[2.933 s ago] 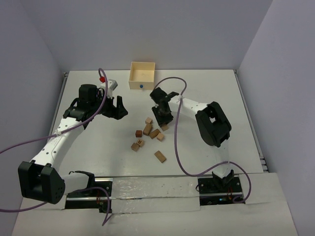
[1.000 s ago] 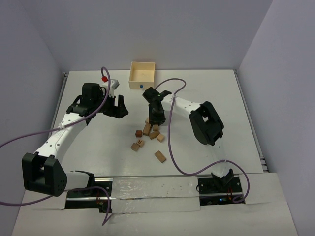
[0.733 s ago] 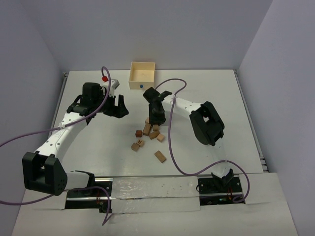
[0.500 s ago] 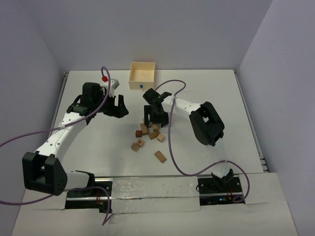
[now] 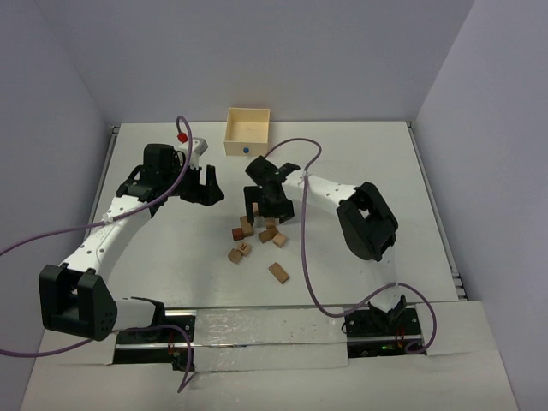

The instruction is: Build the wood block tower

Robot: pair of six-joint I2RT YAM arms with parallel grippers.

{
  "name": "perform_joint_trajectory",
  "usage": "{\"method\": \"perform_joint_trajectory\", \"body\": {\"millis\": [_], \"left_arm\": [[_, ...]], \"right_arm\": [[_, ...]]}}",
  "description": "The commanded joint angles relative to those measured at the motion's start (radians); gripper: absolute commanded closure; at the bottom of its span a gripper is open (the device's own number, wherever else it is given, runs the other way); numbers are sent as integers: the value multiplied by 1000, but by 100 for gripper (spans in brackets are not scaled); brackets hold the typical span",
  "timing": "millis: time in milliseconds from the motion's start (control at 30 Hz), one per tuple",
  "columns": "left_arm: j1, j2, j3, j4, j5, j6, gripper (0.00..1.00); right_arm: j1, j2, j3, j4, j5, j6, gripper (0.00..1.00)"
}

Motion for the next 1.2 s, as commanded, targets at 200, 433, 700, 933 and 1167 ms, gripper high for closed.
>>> {"method": "perform_joint_trajectory", "body": {"millis": [200, 433, 700, 933, 1167], "left_arm": [[5, -112, -28, 61, 130, 53, 13], [-96, -123, -98, 99, 161, 181, 26], [-436, -11, -124, 153, -155, 128, 36], [-552, 127, -96, 188, -232, 131, 38], [-552, 220, -62, 207, -252, 204, 42]], "right_arm": [[30, -317, -162, 67, -1, -172, 0], [-24, -543, -268, 99, -68, -321, 0], [-380, -658, -265, 50, -209, -316, 0], [-475, -705, -315, 71, -244, -297, 0], [-476, -705, -313, 78, -260, -291, 0]]}}
